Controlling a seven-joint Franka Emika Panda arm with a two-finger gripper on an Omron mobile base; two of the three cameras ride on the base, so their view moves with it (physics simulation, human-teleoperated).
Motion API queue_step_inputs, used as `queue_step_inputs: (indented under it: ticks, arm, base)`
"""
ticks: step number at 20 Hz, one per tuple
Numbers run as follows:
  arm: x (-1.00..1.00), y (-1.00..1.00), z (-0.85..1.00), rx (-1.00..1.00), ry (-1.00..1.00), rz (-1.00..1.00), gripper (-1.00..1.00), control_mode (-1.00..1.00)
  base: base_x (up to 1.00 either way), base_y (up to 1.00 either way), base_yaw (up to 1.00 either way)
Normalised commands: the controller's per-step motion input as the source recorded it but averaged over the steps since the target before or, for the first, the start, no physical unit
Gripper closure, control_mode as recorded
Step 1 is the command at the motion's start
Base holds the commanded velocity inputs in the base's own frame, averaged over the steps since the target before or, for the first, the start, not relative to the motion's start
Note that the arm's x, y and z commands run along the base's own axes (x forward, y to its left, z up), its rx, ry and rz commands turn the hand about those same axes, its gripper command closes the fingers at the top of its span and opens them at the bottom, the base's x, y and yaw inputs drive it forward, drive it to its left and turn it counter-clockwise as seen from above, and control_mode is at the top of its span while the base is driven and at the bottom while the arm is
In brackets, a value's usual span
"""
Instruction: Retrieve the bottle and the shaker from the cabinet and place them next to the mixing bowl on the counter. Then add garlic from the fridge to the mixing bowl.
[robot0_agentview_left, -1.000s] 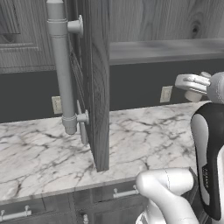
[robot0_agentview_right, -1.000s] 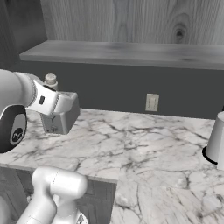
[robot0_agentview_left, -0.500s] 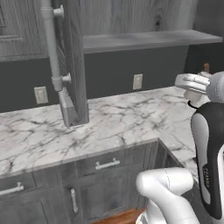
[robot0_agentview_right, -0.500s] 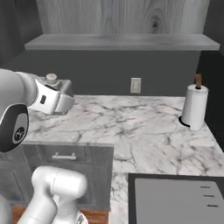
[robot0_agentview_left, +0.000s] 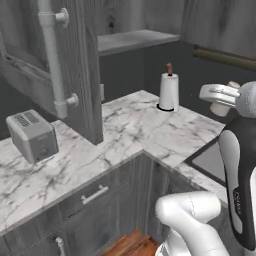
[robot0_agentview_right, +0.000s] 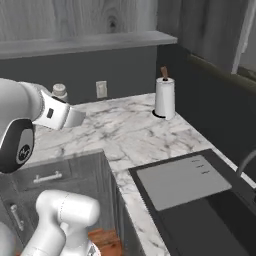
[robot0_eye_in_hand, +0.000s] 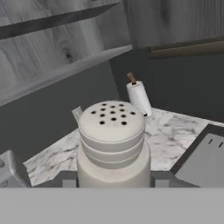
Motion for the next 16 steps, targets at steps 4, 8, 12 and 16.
queue_step_inputs:
  ticks: [4, 8, 12, 16]
  arm:
    - [0.0, 0.0, 0.0, 0.0, 0.0, 0.0, 1.0, 1.0]
    - [0.0, 0.0, 0.0, 0.0, 0.0, 0.0, 1.0, 1.0]
    - [0.0, 0.0, 0.0, 0.0, 0.0, 0.0, 1.0, 1.0]
    - [0.0, 0.0, 0.0, 0.0, 0.0, 0.0, 1.0, 1.0]
  base:
    - [-0.52, 0.03, -0.84]
    - [-0.33, 0.39, -0.49]
    - [-0.84, 0.17, -0.01]
    - [-0.95, -0.28, -0.04]
